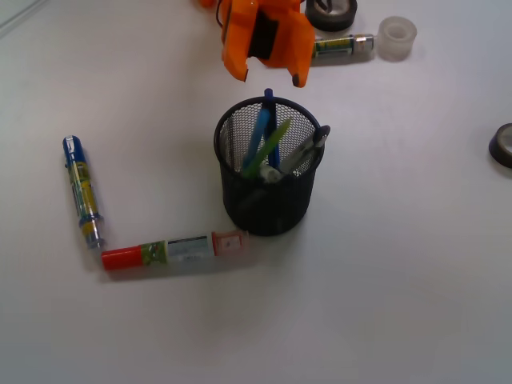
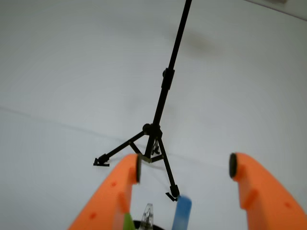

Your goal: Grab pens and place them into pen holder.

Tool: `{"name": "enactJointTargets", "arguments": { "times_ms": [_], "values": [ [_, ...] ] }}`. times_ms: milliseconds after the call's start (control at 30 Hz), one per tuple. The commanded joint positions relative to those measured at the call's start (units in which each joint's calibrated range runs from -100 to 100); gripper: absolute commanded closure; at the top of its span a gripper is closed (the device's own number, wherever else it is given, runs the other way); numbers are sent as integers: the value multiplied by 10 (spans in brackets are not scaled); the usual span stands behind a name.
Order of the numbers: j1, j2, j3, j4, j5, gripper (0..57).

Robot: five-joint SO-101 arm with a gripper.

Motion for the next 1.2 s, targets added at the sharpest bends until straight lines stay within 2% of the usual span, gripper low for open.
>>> {"name": "enactJointTargets", "arguments": {
  "times_ms": [0,67,133,200,300,500,633,767,1167],
  "values": [
    [2,-14,-68,40,21,328],
    [1,-41,-102,82,53,337],
    [-5,-88,-116,154,88,372],
    [-9,-145,-115,241,132,432],
    [-17,-242,-95,378,211,573],
    [-20,-463,13,688,337,567],
    [-1,-615,86,938,386,520],
    [27,-735,145,1137,423,519],
    [50,-917,277,1377,431,518]
  ]
}}
